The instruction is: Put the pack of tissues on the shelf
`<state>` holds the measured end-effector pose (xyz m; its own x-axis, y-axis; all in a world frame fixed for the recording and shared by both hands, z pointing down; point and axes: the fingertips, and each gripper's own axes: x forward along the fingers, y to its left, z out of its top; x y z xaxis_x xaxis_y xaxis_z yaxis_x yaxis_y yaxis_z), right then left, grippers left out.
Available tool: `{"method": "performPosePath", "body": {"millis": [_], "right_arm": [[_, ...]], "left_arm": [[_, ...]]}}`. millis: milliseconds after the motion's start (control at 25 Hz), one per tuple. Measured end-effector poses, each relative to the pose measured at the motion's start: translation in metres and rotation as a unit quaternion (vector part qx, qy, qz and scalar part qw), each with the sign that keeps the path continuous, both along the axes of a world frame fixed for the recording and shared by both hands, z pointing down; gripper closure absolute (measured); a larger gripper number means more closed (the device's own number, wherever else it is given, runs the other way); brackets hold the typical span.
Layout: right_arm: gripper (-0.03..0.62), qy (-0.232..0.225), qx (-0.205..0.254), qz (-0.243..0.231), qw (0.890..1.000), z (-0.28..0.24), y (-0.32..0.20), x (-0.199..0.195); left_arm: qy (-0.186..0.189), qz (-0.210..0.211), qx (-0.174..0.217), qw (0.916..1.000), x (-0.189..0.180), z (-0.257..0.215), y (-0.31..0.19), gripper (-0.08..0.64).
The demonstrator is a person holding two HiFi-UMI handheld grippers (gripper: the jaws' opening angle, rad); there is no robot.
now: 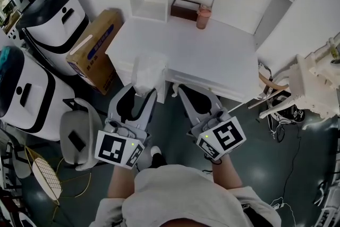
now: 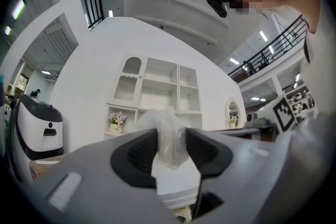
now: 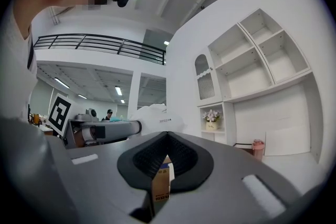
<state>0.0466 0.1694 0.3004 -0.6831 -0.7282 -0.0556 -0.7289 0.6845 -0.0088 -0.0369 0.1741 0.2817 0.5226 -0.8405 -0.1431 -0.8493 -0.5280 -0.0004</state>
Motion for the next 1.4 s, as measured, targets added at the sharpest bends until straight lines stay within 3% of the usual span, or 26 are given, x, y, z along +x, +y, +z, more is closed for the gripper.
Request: {"method": "performPosePath", "body": {"millis": [680,1080,1400], "right_arm": [[0.592,0.0,-0.003,0.017,1.0,0.001,-0.072,-0.076],[0.592,0.013,-0.009,0.03,0.999,0.005,-0.099,-0.076],[0.592,0.007,-0.003,0.016,1.0,0.003,-0.146,-0.071]], "left_arm": [[0.001,0.03,0.004,0.9995,-0.072,-0.002,-0.084,0.396],[0.012,0.044,-0.003,0.9989,-0.072,0.005,-0.115,0.396],[0.009,0.025,0.001,0.9996,-0.07,0.002,-0.158,0.396]]}}
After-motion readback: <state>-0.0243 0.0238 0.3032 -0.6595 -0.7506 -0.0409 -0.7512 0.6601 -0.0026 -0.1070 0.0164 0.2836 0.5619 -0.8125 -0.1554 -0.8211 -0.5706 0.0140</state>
